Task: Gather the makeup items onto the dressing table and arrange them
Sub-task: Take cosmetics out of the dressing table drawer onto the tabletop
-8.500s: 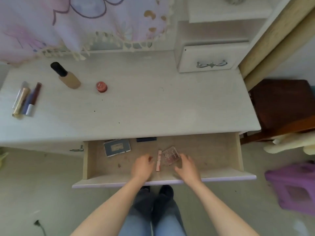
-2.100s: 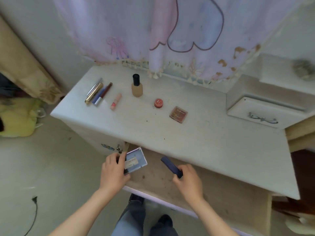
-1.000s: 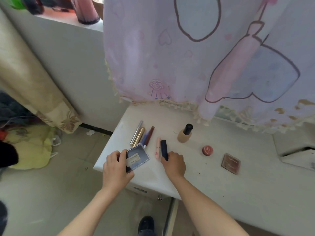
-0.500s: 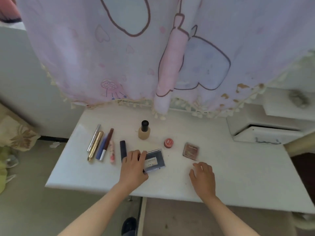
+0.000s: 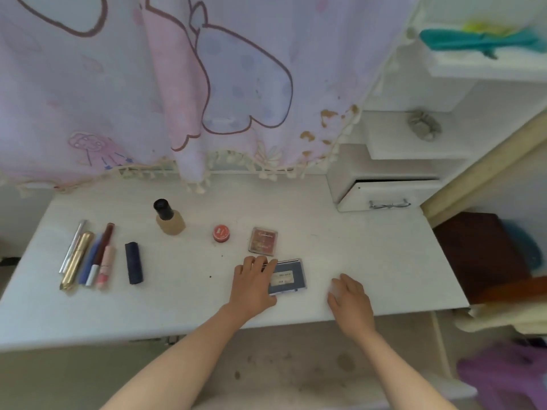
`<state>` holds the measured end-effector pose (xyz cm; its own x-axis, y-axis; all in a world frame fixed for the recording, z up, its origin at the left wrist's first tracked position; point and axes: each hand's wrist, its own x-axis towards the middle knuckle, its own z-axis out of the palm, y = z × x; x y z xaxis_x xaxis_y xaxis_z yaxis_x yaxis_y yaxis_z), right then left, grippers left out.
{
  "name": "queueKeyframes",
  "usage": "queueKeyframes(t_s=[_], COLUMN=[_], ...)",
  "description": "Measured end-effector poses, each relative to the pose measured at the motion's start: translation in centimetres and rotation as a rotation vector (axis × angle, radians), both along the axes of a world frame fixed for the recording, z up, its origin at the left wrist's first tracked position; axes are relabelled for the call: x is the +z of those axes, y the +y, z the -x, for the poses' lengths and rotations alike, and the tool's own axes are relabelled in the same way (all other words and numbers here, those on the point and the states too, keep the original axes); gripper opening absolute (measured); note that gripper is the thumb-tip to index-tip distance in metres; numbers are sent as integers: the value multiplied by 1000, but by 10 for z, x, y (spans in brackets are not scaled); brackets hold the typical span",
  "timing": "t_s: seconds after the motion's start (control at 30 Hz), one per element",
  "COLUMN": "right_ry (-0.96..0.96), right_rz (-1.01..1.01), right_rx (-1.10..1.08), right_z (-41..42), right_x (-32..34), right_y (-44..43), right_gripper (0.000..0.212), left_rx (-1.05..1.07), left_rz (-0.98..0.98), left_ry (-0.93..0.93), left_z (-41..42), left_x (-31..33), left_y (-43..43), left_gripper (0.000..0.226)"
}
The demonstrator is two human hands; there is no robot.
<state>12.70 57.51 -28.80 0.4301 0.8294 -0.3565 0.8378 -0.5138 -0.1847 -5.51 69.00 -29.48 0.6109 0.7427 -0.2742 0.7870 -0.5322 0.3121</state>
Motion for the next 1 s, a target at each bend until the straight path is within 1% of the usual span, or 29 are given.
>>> queueKeyframes(t_s=[0.1,0.23,0.33,0.4,0.47,0.53,0.57,0.67,0.73,0.8,0.87,0.9,0.93,1.0], right_ry=[6,20,64,81,55,19,27,47,38,70,92,89,87,86], right_rz=[-7,-2,-18,-23,-39,-31,-5,47,104,175,211,204,201,196], right_rx=[36,41,65,96,135,187,225,295,326,330,345,348,346,323], right_z=[-5,-7,-10,-12,-10,-5,-2,4,6,5,6,5,3,2], right_x=[-1,-5,-5,-7,-11,-17,-21,-32,-40,-51,-61,-65,-68,-73], right_y=[-5,-11,-13,-22,-41,-65,-78,-115,-133,-149,-159,-162,-164,-163], right_gripper=[47,51,54,57,62,72,72,64,63,60,66,68,70,89], left_rx=[35,47,125,201,250,237,234,213,165,111,68,54,58,103], left_rz=[13,23,46,14,-23,-66,-76,-61,-17,62,98,104,134,161], left_ry=[-17,-15,-46,-98,-129,-69,-36,16,79,177,265,291,302,286], left_z=[-14,-12,3,20,41,62,70,89,96,98,94,93,92,90], left_x=[-5,-5,1,2,-4,-17,-22,-43,-57,-66,-68,-66,-63,-64], left_y=[-7,-11,-24,-44,-73,-102,-115,-151,-167,-175,-181,-183,-184,-185], left_gripper=[73,75,80,80,77,65,61,55,58,67,71,69,62,47])
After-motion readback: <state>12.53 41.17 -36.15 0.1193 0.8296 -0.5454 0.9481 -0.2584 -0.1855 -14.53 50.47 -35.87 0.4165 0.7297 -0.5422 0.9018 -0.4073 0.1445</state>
